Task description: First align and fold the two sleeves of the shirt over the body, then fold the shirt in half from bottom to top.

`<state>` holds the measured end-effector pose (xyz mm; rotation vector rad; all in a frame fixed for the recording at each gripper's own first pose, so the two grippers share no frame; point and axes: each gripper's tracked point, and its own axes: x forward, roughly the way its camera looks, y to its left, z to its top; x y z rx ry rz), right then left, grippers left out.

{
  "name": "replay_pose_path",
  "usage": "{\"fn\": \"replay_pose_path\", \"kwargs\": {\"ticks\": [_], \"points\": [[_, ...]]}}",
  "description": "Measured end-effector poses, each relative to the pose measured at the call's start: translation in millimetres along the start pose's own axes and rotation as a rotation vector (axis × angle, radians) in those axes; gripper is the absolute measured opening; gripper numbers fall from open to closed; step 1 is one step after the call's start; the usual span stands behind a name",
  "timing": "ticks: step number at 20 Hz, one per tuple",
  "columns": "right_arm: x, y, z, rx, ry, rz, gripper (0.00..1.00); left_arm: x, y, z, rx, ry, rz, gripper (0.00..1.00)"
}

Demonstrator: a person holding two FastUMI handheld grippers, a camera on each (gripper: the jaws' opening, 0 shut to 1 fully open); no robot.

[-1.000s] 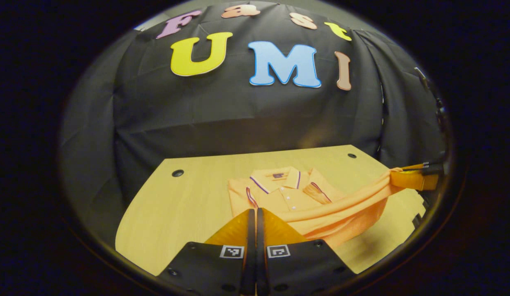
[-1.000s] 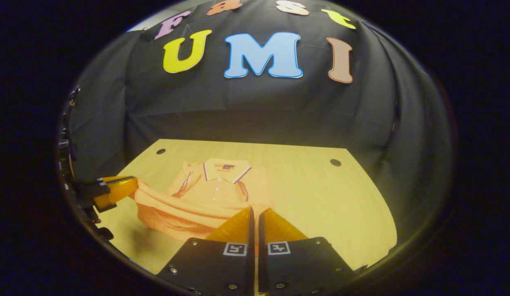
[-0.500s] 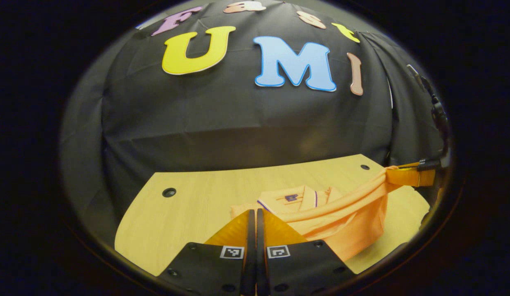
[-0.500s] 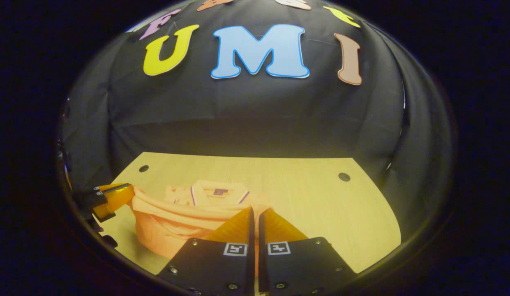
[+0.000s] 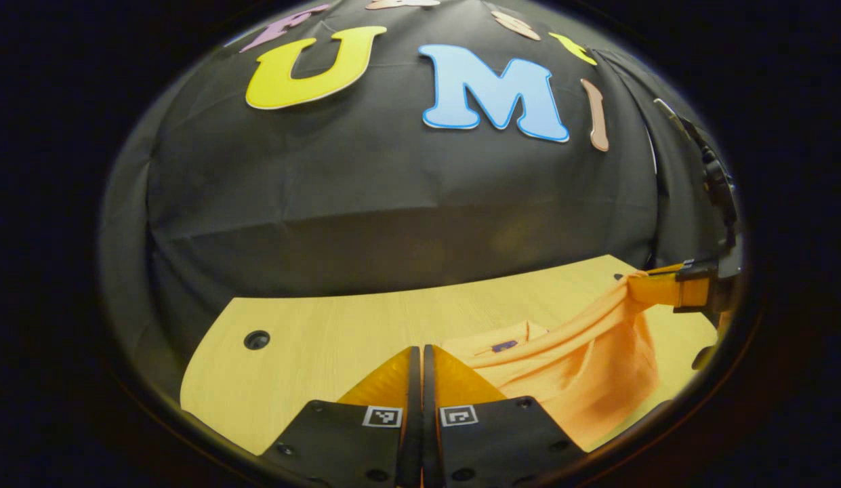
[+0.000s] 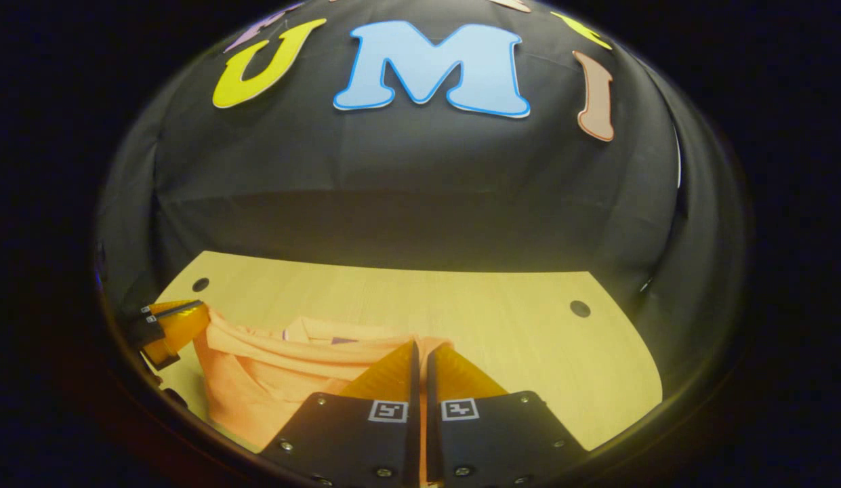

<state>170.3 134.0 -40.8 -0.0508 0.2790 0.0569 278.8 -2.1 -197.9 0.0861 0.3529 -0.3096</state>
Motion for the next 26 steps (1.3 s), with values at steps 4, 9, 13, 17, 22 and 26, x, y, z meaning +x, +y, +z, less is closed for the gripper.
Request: {"fn": "replay_pose_path", "kwargs": {"ticks": [4, 9, 13, 17, 22, 26], "points": [[22, 2, -15, -0.006, 0.047, -0.03, 0.04, 24, 2, -12, 0.006, 0.008, 0.004, 0.06], [36, 1, -32, -0.019, 0.096, -0.054, 0.07, 42, 2, -26, 0.013, 0.022, 0.011, 0.07], [41, 2, -39, 0.0, 0.122, -0.05, 0.08, 45, 2, -22, 0.04, 0.005, 0.013, 0.12], [34, 7, -37, -0.028, 0.107, -0.045, 0.29, 37, 3, -24, 0.025, 0.016, 0.012, 0.31], [9, 16, -25, -0.071, 0.043, -0.009, 0.62, 2, 2, -20, -0.019, 0.008, 0.031, 0.63], [-18, 17, -19, -0.067, -0.013, 0.015, 0.77, -36, -1, -7, -0.007, -0.032, 0.079, 0.91]]}}
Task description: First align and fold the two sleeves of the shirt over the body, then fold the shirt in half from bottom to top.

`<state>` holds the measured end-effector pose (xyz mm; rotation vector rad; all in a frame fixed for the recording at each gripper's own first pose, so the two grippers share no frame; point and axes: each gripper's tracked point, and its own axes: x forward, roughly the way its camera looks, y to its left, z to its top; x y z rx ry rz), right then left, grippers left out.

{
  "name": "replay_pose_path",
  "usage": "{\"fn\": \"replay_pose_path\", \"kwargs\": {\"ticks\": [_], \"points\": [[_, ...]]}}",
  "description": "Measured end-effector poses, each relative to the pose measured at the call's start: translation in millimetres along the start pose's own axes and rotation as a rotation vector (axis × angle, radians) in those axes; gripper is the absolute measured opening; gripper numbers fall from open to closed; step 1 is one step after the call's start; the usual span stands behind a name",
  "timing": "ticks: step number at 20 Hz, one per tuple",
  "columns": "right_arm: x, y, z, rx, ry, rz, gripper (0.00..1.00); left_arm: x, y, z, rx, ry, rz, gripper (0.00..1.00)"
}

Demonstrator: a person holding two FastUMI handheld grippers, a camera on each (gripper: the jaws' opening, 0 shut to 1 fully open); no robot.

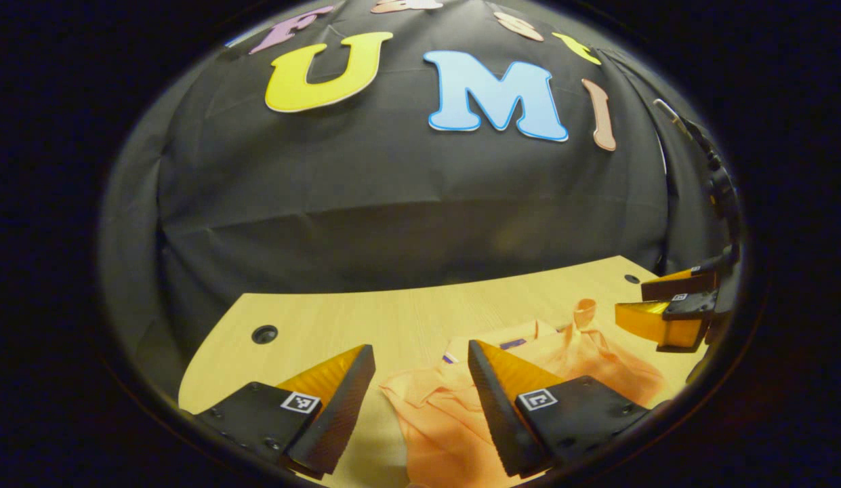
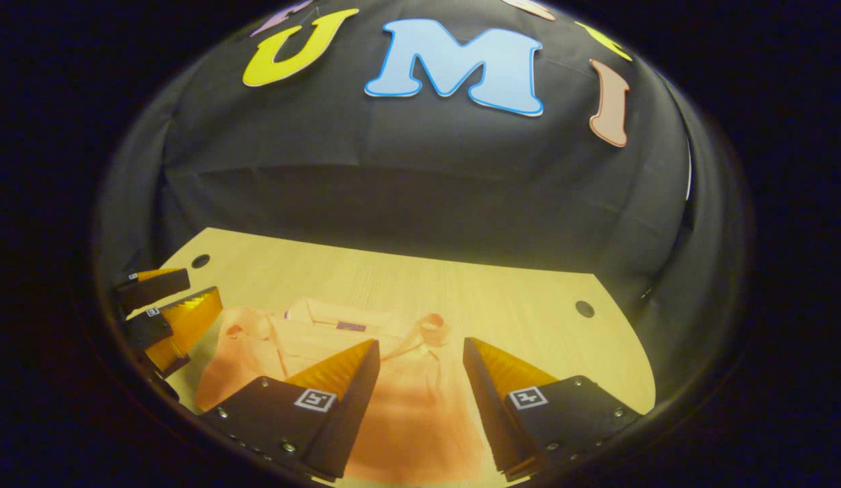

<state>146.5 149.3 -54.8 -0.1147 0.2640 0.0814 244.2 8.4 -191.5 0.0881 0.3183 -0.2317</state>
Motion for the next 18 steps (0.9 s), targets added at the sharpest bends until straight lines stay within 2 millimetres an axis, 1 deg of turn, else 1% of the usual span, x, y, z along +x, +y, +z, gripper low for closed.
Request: {"fn": "replay_pose_path", "kwargs": {"ticks": [2, 6, 8, 10, 14, 15, 18], "points": [[-17, -4, 0, -0.008, -0.017, 0.006, 0.77, -19, -1, 5, -0.01, -0.018, 0.025, 0.95], [-57, -19, 5, -0.026, -0.07, 0.006, 0.77, -56, -12, 7, -0.082, -0.039, 0.056, 0.95], [-80, -24, 5, -0.02, -0.107, 0.012, 0.76, -74, -15, 10, -0.096, -0.057, 0.074, 0.94], [-98, -31, 8, -0.01, -0.141, 0.016, 0.77, -91, -21, 13, -0.093, -0.076, 0.087, 0.95], [-132, -43, 7, 0.009, -0.185, 0.031, 0.77, -127, -33, 29, -0.075, -0.13, 0.1, 0.94], [-140, -46, 6, 0.012, -0.195, 0.032, 0.77, -137, -36, 34, -0.071, -0.143, 0.104, 0.95], [-162, -56, 7, 0.022, -0.229, 0.034, 0.77, -167, -40, 49, -0.063, -0.186, 0.122, 0.94]]}}
